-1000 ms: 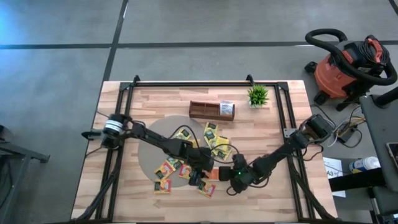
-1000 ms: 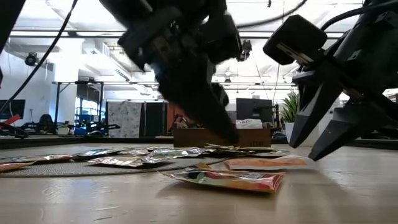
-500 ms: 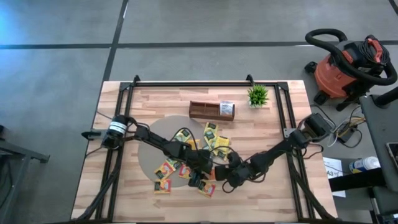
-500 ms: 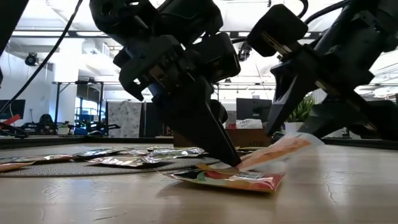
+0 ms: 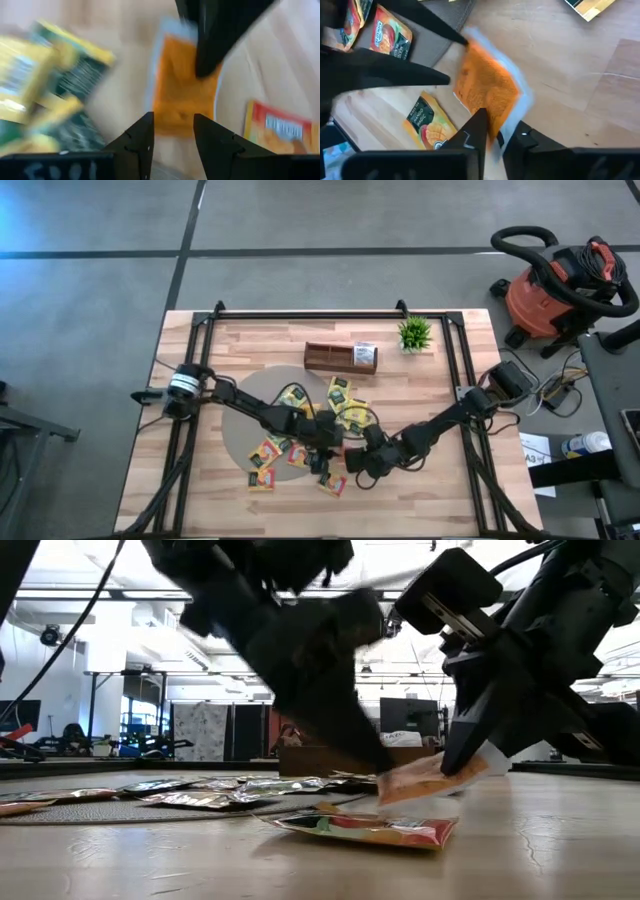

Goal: Pick & Place Tea
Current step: Put the orange tea sachet into the right compartment of the wooden organizer

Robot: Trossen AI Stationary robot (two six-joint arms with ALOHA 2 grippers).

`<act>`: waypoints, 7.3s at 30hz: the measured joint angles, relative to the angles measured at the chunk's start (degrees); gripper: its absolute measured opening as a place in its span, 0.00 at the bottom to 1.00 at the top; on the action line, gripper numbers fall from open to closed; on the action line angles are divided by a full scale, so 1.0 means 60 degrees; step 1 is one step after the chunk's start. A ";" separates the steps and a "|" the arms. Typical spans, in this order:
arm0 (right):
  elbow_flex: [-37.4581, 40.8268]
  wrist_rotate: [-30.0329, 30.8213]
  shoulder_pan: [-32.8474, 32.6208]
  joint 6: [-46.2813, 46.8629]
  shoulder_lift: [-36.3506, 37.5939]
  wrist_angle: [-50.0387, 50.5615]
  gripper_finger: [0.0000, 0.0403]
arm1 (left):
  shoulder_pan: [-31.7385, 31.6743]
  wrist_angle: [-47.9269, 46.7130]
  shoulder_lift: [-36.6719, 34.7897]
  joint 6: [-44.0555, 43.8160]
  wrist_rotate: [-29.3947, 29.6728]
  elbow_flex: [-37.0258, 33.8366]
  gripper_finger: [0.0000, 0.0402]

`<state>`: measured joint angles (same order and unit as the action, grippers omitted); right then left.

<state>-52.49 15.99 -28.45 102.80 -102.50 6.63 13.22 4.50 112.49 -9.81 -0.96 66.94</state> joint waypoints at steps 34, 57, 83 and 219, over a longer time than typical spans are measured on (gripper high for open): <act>0.0216 0.3523 0.1644 0.0173 0.3461 -0.0762 0.02 | 0.1117 0.0568 -0.2835 0.3568 0.8147 -0.0856 0.33; 0.0219 0.3093 0.1898 0.0001 0.3377 -0.1953 0.02 | 0.0691 0.1103 -0.2835 0.5193 0.8504 -0.0836 0.33; 0.0215 0.3176 0.1985 -0.3611 0.3740 -0.1325 0.43 | 0.0506 0.0085 -0.2835 0.4711 0.8235 -0.0837 0.02; -0.8375 -0.1388 0.8666 -1.8996 -0.3023 1.1663 0.22 | -0.1622 -0.0672 -1.0028 -0.2916 0.2574 -0.5767 0.30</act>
<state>-102.74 7.66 23.55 -11.17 -120.64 76.61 3.49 0.46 52.32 -27.31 14.48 32.33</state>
